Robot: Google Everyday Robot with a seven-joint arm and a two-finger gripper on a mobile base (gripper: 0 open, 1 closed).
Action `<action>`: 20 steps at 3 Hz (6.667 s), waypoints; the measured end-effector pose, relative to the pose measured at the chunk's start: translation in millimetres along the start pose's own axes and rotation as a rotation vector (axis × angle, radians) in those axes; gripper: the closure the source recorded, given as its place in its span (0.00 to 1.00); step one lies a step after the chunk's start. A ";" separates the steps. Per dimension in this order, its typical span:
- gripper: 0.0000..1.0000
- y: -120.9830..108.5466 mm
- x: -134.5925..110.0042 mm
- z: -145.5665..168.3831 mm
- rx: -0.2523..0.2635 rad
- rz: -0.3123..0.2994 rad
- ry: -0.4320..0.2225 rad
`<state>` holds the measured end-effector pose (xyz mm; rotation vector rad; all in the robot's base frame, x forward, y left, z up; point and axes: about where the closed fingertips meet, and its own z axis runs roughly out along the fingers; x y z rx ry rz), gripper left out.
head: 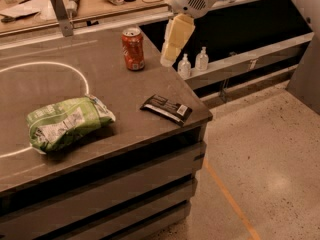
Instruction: Move coke can near green jalapeno chip bag
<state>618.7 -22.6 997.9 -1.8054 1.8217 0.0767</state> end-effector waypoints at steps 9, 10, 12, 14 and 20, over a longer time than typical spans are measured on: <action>0.96 -78.2 -79.9 165.0 -0.075 0.229 -0.483; 1.00 -52.5 -123.1 165.4 -0.155 0.138 -0.534; 1.00 -10.1 -167.2 175.1 -0.234 0.038 -0.564; 0.51 36.7 -183.7 179.3 -0.319 -0.028 -0.550; 0.00 -2.7 -48.0 120.6 -0.139 0.154 -0.513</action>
Offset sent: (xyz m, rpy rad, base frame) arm 0.1238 0.0283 -0.0301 0.2206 -0.1685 -0.1994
